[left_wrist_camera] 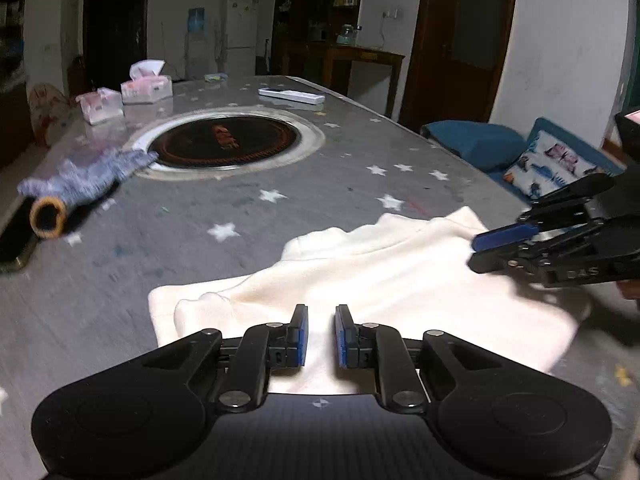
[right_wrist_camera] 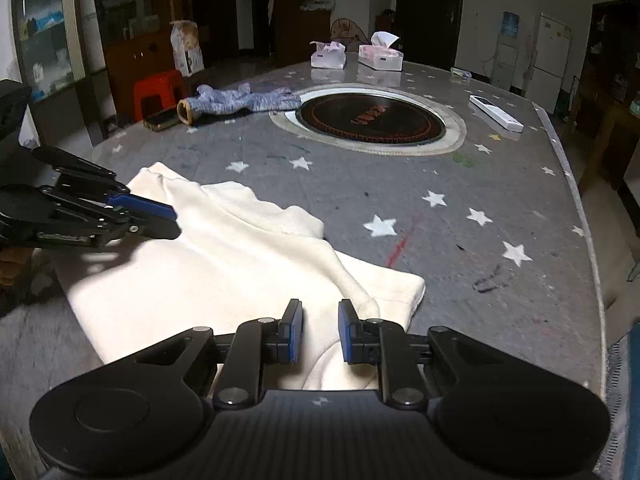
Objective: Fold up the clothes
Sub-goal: 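Lift the hem with both grippers and fold it over toward the collar, then release the folded shirt and smooth it with both grippers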
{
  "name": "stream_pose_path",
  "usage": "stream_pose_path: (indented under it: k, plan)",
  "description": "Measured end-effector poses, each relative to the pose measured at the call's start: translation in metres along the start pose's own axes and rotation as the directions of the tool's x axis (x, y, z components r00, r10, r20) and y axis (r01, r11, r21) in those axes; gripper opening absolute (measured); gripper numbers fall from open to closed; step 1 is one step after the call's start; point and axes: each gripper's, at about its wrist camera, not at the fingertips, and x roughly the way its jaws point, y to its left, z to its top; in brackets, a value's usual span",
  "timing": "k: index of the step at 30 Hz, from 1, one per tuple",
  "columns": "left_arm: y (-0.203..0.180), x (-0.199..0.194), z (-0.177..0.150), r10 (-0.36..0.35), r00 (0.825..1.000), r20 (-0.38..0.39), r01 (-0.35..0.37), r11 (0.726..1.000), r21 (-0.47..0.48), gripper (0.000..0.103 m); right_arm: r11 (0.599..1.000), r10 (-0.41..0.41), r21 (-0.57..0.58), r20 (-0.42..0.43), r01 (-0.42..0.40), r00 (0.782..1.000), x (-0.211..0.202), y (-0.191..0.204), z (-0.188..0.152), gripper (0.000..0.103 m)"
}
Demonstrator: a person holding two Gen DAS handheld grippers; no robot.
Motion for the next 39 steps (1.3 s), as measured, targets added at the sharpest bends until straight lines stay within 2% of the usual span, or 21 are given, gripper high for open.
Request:
stream_pose_path:
  k: [4, 7, 12, 16, 20, 24, 29, 36, 39]
  plan:
    - [-0.007, -0.006, 0.002, -0.017, 1.000, -0.011, 0.018, 1.000, 0.005, 0.016, 1.000, -0.014, -0.013, -0.023, 0.014, 1.000, -0.009, 0.002, 0.001, 0.017]
    - [-0.004, -0.005, 0.012, -0.023, 1.000, 0.004, 0.023, 1.000, -0.005, 0.016, 1.000, 0.008, -0.004, 0.000, -0.008, 1.000, -0.013, 0.005, 0.007, 0.017]
    - [0.003, 0.010, 0.028, -0.014, 1.000, 0.000, 0.014, 1.000, -0.028, 0.016, 0.997, 0.059, 0.037, 0.038, -0.061, 0.998, -0.002, 0.009, 0.021, 0.017]
    - [0.012, 0.019, 0.029, -0.006, 1.000, 0.004, 0.006, 0.998, -0.061, 0.016, 0.997, 0.041, 0.058, 0.016, -0.042, 0.999, 0.024, 0.009, 0.024, 0.016]
    - [0.019, 0.005, 0.031, 0.009, 0.999, 0.042, -0.006, 0.997, -0.079, 0.016, 0.997, 0.042, 0.070, 0.032, -0.044, 0.999, 0.018, 0.006, 0.023, 0.016]
    - [0.019, -0.019, 0.021, 0.042, 0.997, 0.071, -0.040, 0.999, -0.037, 0.016, 0.998, 0.041, 0.042, 0.045, -0.043, 0.998, -0.004, 0.008, 0.016, 0.016]
    - [0.014, -0.035, -0.003, 0.055, 0.997, 0.050, -0.055, 0.998, 0.002, 0.016, 0.998, 0.054, 0.030, 0.059, -0.056, 0.997, -0.030, 0.013, -0.002, 0.016]
    - [0.033, -0.025, -0.007, 0.126, 0.991, 0.037, -0.124, 0.990, -0.060, 0.016, 0.996, 0.040, 0.080, 0.041, -0.043, 0.998, -0.030, 0.008, -0.025, 0.017]
    - [0.028, -0.037, -0.007, 0.112, 0.992, 0.051, -0.109, 0.992, -0.059, 0.016, 0.995, 0.023, 0.093, 0.057, -0.028, 0.998, -0.034, 0.006, -0.029, 0.017]
